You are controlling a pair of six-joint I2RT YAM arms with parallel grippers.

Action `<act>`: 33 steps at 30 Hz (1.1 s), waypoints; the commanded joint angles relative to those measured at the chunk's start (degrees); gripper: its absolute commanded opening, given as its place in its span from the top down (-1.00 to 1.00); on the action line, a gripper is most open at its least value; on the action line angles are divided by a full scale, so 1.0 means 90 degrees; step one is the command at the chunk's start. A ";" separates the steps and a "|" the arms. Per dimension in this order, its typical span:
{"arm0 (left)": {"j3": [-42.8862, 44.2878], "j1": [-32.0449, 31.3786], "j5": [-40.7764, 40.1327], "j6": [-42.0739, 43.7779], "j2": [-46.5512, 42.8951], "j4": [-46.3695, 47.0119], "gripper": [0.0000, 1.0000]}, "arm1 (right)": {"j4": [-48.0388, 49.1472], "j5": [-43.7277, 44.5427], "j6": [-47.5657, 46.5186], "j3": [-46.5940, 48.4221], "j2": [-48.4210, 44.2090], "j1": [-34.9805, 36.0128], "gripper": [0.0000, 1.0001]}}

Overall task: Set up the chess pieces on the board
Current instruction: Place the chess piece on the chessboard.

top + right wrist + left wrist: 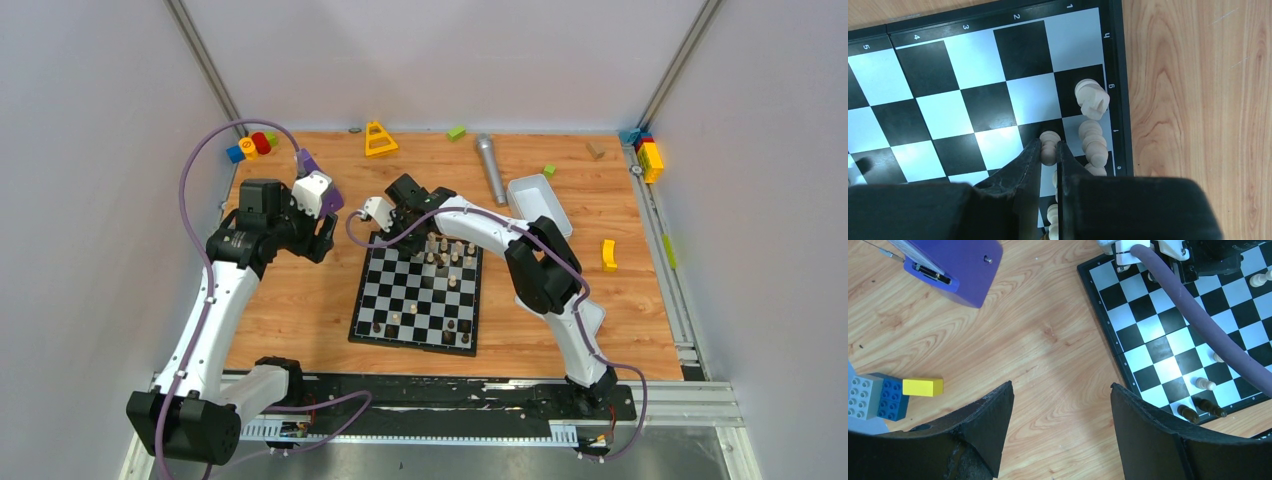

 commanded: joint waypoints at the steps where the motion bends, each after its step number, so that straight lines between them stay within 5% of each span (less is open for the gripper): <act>1: -0.0001 0.0049 0.0111 -0.0014 -0.0144 0.0144 -0.57 | 0.0010 0.0009 0.0053 0.0230 0.0081 -0.0017 0.78; 8: -0.0012 0.0051 0.0116 -0.0003 -0.0115 0.0164 -0.57 | -0.0058 -0.0110 0.0170 0.0232 -0.0101 -0.0016 0.45; 20: -0.0027 0.0051 0.0109 0.0015 -0.0147 0.0154 -0.57 | -0.0192 -0.0558 0.0313 0.0224 -0.0256 -0.0008 0.51; 33: -0.0036 0.0046 0.0151 0.0015 -0.0129 0.0141 -0.57 | -0.0203 -0.0010 0.0283 0.0313 -0.0406 -0.0013 0.45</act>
